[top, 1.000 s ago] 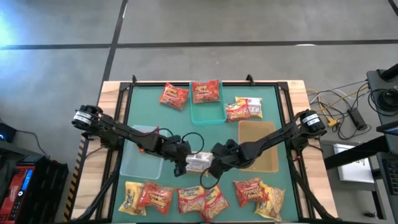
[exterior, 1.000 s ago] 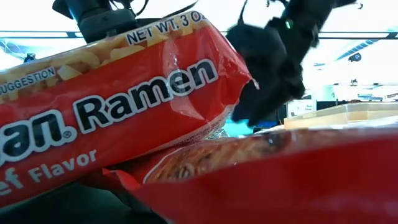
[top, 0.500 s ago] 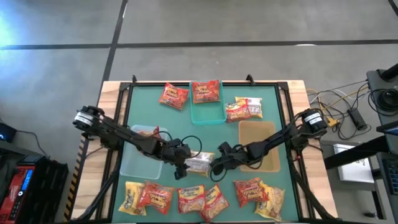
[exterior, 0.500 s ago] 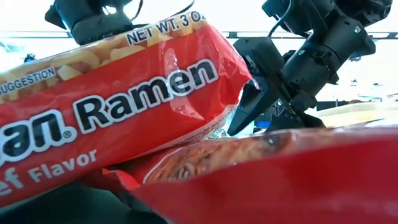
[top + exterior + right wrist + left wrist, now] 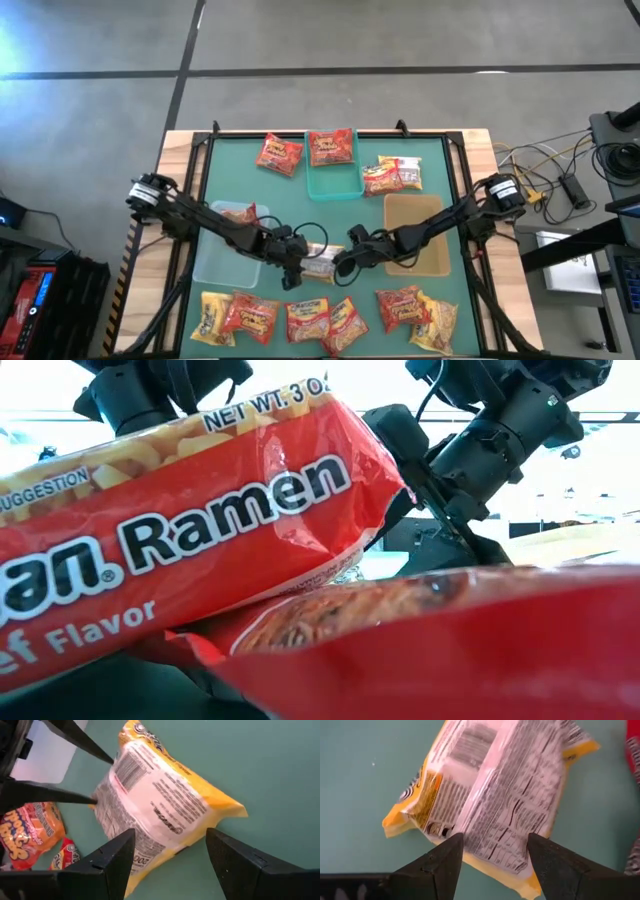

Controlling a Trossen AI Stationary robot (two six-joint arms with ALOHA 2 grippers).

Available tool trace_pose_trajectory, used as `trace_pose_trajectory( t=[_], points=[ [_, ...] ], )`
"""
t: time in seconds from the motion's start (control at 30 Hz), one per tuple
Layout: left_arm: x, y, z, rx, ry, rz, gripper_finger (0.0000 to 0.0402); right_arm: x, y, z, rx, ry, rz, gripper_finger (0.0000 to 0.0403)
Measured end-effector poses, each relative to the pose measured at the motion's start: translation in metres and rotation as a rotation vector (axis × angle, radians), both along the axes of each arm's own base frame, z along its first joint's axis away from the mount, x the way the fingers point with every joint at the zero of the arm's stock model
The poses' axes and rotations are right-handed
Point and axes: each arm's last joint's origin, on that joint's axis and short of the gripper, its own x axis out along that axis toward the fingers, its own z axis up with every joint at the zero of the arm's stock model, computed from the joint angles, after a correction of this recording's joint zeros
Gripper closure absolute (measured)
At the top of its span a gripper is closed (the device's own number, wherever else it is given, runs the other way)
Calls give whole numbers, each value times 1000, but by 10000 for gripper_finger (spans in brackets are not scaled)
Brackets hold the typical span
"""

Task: Sort Maruchan noodles
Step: Put the yellow noodle pack into the yellow bin

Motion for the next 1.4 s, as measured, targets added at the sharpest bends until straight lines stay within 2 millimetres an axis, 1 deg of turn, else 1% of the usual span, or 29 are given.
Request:
trace_pose_trajectory(
  t=[0.13,0.37,0.7,0.87,0.97,1.27,1.4],
  points=[
    [0,-1,-7,12,16,-12,194,0,-1,-1,30,6,-22,170],
    [1,-1,-7,31,10,-45,194,-1,-3,-1,47,-11,-132,170],
    [-4,0,-15,16,14,-46,194,5,-1,-19,92,-9,-198,170],
    [-5,0,-15,18,19,-56,194,12,0,-24,67,-73,-164,170],
    [-5,0,-16,19,21,-57,194,13,0,-26,57,-80,-163,170],
    [-5,0,-16,16,18,-56,194,16,1,-22,-13,-142,-125,170],
    [-5,0,-16,15,15,-55,194,19,1,-19,-72,-185,-66,170]
  ],
)
